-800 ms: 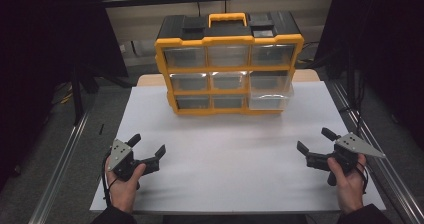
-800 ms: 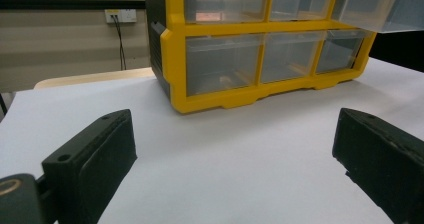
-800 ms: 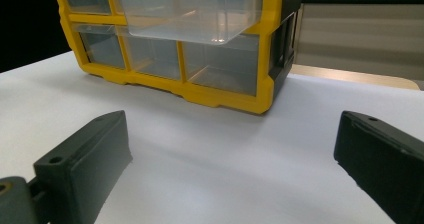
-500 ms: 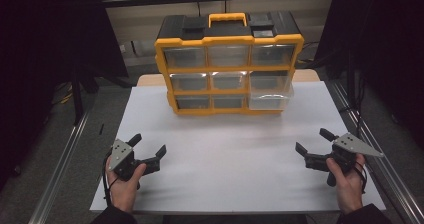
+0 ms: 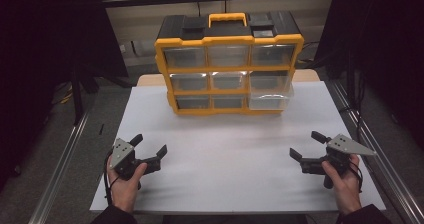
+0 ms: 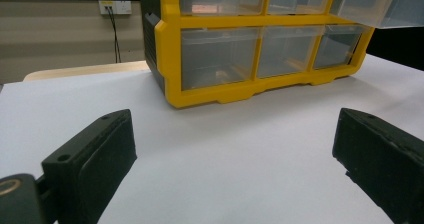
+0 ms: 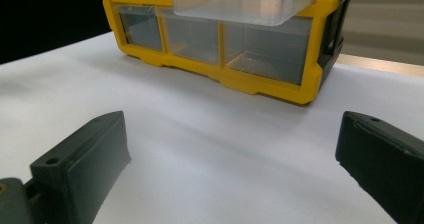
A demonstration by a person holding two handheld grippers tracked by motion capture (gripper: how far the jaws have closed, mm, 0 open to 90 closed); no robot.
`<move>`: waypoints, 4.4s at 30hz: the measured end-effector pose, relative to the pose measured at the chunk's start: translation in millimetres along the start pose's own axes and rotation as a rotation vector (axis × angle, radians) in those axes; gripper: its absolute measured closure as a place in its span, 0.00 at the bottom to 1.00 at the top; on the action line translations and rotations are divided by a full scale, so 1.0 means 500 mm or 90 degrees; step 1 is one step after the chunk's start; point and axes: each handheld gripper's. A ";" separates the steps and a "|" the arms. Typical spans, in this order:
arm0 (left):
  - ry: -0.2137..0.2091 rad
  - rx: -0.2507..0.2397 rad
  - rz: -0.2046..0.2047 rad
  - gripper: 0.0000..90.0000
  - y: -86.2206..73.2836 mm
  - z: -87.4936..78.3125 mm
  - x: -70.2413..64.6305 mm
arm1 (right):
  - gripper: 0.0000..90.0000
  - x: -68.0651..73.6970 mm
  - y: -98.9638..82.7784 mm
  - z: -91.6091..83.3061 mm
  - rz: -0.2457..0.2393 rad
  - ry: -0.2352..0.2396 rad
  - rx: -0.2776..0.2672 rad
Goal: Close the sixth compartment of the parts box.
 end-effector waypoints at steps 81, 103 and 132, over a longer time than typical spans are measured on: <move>0.002 0.013 0.014 0.04 0.003 -0.001 0.001 | 0.58 0.101 0.101 0.149 -0.031 0.167 -0.071; -0.001 0.013 0.025 0.04 0.004 -0.004 0.001 | 1.00 0.073 0.102 0.142 -0.045 0.143 -0.088; 0.005 0.008 0.023 0.04 0.004 -0.005 0.003 | 1.00 0.026 0.116 0.173 -0.045 0.095 -0.078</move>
Point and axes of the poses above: each handheld gripper's, and its own axes: z roughly forward along the jaws, y roughly out of its top, x roughly to its left, and after that the axes turned 4 degrees about -x, right-handed
